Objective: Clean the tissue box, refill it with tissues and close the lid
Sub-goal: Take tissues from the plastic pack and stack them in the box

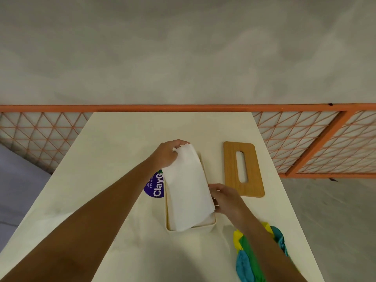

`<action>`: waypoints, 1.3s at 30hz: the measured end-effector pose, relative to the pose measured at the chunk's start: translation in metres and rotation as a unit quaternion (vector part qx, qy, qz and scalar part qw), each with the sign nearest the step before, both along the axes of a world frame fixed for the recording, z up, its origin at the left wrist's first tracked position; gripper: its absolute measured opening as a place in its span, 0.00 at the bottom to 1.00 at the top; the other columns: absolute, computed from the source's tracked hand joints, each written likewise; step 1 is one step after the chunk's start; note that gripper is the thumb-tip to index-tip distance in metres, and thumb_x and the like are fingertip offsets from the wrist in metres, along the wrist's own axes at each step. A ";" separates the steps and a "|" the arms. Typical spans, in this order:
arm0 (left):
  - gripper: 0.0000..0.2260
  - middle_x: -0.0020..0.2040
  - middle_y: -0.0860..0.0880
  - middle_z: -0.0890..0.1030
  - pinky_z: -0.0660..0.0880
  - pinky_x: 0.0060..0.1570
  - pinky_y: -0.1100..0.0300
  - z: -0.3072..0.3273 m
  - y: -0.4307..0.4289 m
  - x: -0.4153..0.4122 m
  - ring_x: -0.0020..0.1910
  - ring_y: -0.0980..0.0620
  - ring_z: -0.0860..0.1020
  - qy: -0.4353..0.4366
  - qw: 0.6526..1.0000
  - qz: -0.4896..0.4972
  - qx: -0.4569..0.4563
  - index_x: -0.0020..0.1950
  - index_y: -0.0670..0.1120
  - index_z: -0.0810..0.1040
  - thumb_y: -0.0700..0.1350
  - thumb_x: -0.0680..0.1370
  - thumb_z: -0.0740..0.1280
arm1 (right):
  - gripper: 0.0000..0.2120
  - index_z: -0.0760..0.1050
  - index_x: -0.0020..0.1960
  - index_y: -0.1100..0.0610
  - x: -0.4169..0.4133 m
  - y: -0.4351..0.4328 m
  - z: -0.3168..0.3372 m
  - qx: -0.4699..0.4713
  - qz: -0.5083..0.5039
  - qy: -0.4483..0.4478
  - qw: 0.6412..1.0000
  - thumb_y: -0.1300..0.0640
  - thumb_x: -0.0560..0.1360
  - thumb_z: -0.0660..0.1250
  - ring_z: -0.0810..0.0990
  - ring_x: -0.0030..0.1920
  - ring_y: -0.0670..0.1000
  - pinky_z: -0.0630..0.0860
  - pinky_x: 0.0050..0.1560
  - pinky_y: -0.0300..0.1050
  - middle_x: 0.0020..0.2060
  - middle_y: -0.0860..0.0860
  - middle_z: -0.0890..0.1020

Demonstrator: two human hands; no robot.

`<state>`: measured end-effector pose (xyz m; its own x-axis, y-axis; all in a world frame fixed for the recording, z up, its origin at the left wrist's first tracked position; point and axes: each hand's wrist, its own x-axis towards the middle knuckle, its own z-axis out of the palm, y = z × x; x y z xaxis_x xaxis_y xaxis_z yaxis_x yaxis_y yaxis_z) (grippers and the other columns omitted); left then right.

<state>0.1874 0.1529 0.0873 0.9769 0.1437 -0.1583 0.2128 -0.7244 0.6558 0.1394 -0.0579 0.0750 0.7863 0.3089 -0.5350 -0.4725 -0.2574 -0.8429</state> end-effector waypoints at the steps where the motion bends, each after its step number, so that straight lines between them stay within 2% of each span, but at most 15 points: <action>1: 0.24 0.65 0.47 0.73 0.69 0.41 0.72 -0.004 0.000 0.004 0.54 0.50 0.73 -0.003 1.000 -0.006 0.008 0.67 0.52 0.72 0.31 0.78 0.52 | 0.11 0.79 0.53 0.63 0.000 0.003 -0.003 -0.014 -0.011 -0.007 1.000 0.57 0.77 0.63 0.79 0.42 0.52 0.77 0.46 0.46 0.43 0.59 0.81; 3: 0.24 0.68 0.48 0.72 0.68 0.52 0.70 -0.009 -0.001 0.010 0.63 0.50 0.72 -0.008 0.999 -0.020 0.033 0.67 0.52 0.72 0.31 0.79 0.52 | 0.14 0.79 0.53 0.63 0.000 0.008 -0.007 -0.031 -0.020 -0.013 0.999 0.54 0.76 0.63 0.79 0.48 0.52 0.76 0.58 0.53 0.46 0.60 0.82; 4: 0.23 0.68 0.48 0.72 0.66 0.57 0.68 -0.011 -0.001 0.013 0.65 0.49 0.71 -0.007 0.999 -0.028 0.046 0.68 0.51 0.72 0.31 0.79 0.53 | 0.13 0.79 0.54 0.62 0.000 0.010 -0.009 -0.041 -0.016 -0.021 0.999 0.54 0.76 0.64 0.79 0.51 0.52 0.74 0.61 0.53 0.48 0.58 0.83; 7: 0.22 0.67 0.47 0.72 0.65 0.63 0.64 -0.017 -0.004 0.018 0.66 0.47 0.70 -0.009 0.995 -0.059 0.074 0.68 0.50 0.71 0.32 0.79 0.53 | 0.11 0.79 0.55 0.60 -0.002 0.011 -0.010 -0.090 0.028 -0.068 0.993 0.62 0.73 0.66 0.80 0.51 0.53 0.75 0.58 0.46 0.47 0.54 0.83; 10: 0.22 0.64 0.46 0.72 0.66 0.64 0.63 -0.027 -0.006 0.015 0.65 0.48 0.71 -0.015 0.992 -0.085 0.096 0.69 0.48 0.70 0.31 0.79 0.54 | 0.13 0.77 0.58 0.58 -0.005 0.013 -0.014 -0.170 0.082 -0.153 0.970 0.63 0.74 0.64 0.79 0.43 0.48 0.75 0.45 0.34 0.44 0.52 0.82; 11: 0.21 0.63 0.46 0.72 0.67 0.63 0.63 -0.030 -0.006 0.013 0.64 0.49 0.72 -0.018 0.991 -0.090 0.098 0.69 0.47 0.70 0.31 0.79 0.55 | 0.14 0.75 0.60 0.58 -0.006 0.015 -0.016 -0.194 0.098 -0.173 0.961 0.62 0.75 0.64 0.78 0.42 0.47 0.73 0.44 0.31 0.46 0.52 0.81; 14: 0.21 0.62 0.48 0.71 0.70 0.61 0.62 -0.038 -0.006 0.004 0.61 0.49 0.74 -0.025 0.986 -0.112 0.117 0.70 0.47 0.69 0.32 0.79 0.56 | 0.17 0.71 0.65 0.57 -0.009 0.020 -0.023 -0.251 0.141 -0.206 0.935 0.60 0.76 0.62 0.78 0.55 0.50 0.73 0.58 0.37 0.57 0.53 0.79; 16: 0.21 0.64 0.48 0.70 0.69 0.63 0.60 -0.042 -0.005 0.000 0.62 0.49 0.72 -0.037 0.979 -0.119 0.163 0.70 0.48 0.67 0.34 0.79 0.57 | 0.20 0.66 0.69 0.55 -0.011 0.023 -0.022 -0.288 0.164 -0.214 0.919 0.58 0.77 0.61 0.75 0.61 0.52 0.72 0.63 0.41 0.61 0.54 0.76; 20: 0.20 0.66 0.49 0.67 0.62 0.65 0.59 -0.039 -0.003 -0.009 0.65 0.51 0.67 -0.074 0.954 -0.110 0.269 0.72 0.50 0.64 0.40 0.80 0.57 | 0.21 0.62 0.70 0.55 -0.013 0.024 -0.012 -0.372 0.204 -0.274 0.863 0.55 0.79 0.59 0.74 0.62 0.51 0.71 0.61 0.40 0.62 0.53 0.74; 22: 0.19 0.67 0.49 0.67 0.61 0.66 0.59 -0.036 0.003 -0.018 0.66 0.51 0.66 -0.084 0.951 -0.090 0.284 0.72 0.50 0.64 0.43 0.80 0.57 | 0.21 0.61 0.70 0.55 -0.014 0.024 -0.006 -0.394 0.214 -0.304 0.840 0.55 0.79 0.60 0.74 0.62 0.51 0.71 0.60 0.40 0.62 0.53 0.73; 26: 0.19 0.66 0.49 0.68 0.62 0.65 0.60 -0.026 0.018 -0.044 0.64 0.51 0.68 -0.089 0.963 -0.052 0.251 0.71 0.50 0.65 0.46 0.80 0.58 | 0.20 0.63 0.69 0.54 -0.014 0.030 0.004 -0.392 0.224 -0.335 0.827 0.56 0.78 0.61 0.74 0.61 0.50 0.71 0.59 0.38 0.63 0.51 0.73; 33: 0.19 0.66 0.48 0.69 0.67 0.64 0.59 -0.020 0.059 -0.107 0.64 0.51 0.70 -0.068 0.979 0.017 0.194 0.70 0.49 0.66 0.45 0.79 0.61 | 0.16 0.70 0.64 0.54 -0.027 0.077 0.017 -0.342 0.234 -0.354 0.838 0.57 0.77 0.62 0.77 0.56 0.49 0.72 0.54 0.39 0.60 0.51 0.76; 35: 0.19 0.66 0.49 0.70 0.67 0.64 0.59 -0.023 0.071 -0.128 0.64 0.52 0.70 -0.065 0.979 0.032 0.193 0.70 0.49 0.67 0.45 0.79 0.61 | 0.16 0.71 0.63 0.54 -0.034 0.094 0.017 -0.319 0.243 -0.345 0.849 0.58 0.76 0.63 0.77 0.55 0.51 0.73 0.51 0.40 0.57 0.52 0.77; 39: 0.19 0.67 0.49 0.71 0.67 0.64 0.60 -0.031 0.095 -0.170 0.64 0.51 0.71 -0.049 0.981 0.060 0.180 0.70 0.49 0.68 0.47 0.79 0.61 | 0.14 0.75 0.60 0.59 -0.051 0.126 0.009 -0.259 0.255 -0.323 0.874 0.61 0.75 0.65 0.78 0.53 0.54 0.76 0.53 0.44 0.54 0.57 0.80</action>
